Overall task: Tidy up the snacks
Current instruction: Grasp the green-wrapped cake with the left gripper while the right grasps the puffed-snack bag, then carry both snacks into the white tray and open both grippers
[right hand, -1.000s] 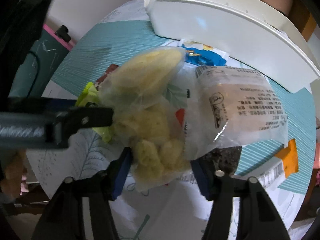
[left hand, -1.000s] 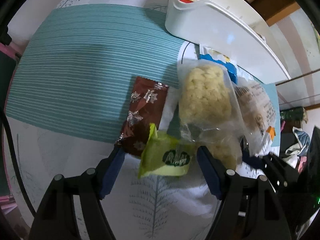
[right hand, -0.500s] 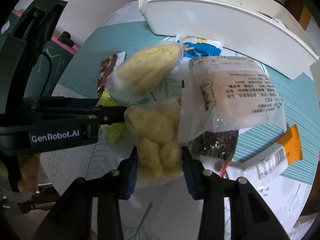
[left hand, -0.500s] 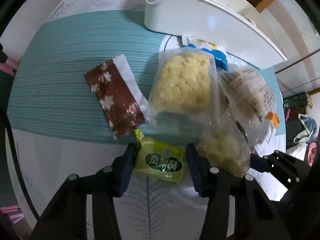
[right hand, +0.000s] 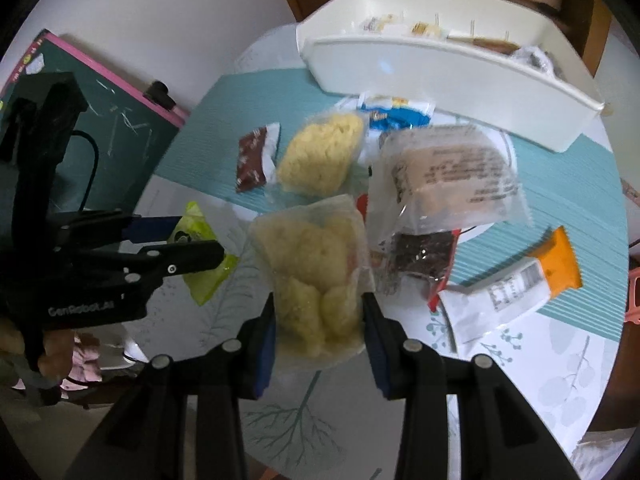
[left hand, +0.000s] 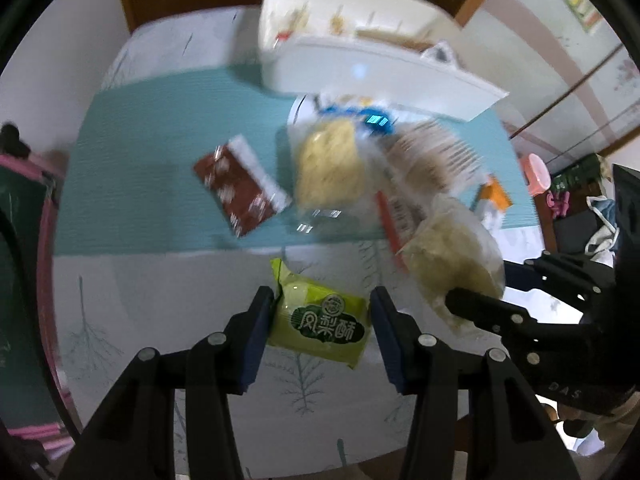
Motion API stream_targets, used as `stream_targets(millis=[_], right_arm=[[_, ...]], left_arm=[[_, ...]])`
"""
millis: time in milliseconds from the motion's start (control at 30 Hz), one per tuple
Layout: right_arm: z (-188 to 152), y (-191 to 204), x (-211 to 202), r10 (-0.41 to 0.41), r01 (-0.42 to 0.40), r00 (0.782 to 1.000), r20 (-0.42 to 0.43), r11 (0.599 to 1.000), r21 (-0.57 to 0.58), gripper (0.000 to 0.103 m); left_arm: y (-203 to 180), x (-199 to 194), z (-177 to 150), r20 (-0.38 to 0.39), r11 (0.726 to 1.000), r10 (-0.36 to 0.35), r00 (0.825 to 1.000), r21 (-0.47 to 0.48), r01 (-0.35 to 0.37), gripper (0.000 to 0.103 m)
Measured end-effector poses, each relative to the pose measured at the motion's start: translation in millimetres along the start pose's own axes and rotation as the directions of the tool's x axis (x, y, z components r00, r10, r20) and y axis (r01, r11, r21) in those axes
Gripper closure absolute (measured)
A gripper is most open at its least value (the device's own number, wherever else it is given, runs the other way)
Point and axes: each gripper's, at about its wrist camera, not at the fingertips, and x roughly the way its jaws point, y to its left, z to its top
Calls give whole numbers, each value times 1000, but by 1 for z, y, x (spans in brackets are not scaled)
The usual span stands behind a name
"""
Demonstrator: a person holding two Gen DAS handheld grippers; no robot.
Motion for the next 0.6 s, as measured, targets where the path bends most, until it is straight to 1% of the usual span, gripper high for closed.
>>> stream_targets(millis=[100, 167, 267, 400, 567, 600], right_arm=[[5, -3, -23, 7, -7, 999, 37, 1000, 11, 64], [11, -5, -40, 11, -13, 997, 73, 1000, 20, 64], [22, -9, -64, 0, -3, 992, 128, 1000, 27, 64], [43, -16, -100, -31, 25, 978, 205, 999, 31, 64], [81, -23, -137, -87, 77, 954, 288, 996, 48, 64], [88, -25, -143, -98, 86, 948, 303, 995, 54, 64]], left_arm=[[-13, -24, 14, 61, 999, -7, 998, 38, 5, 55], [-23, -41, 28, 107, 998, -10, 994, 67, 3, 55], [-27, -66, 46, 165, 994, -21, 986, 109, 2, 55], [-43, -94, 79, 249, 985, -19, 968, 169, -24, 55], [-55, -121, 123, 338, 971, -2, 941, 224, -78, 55], [-58, -128, 134, 360, 968, -2, 933, 233, -88, 55]])
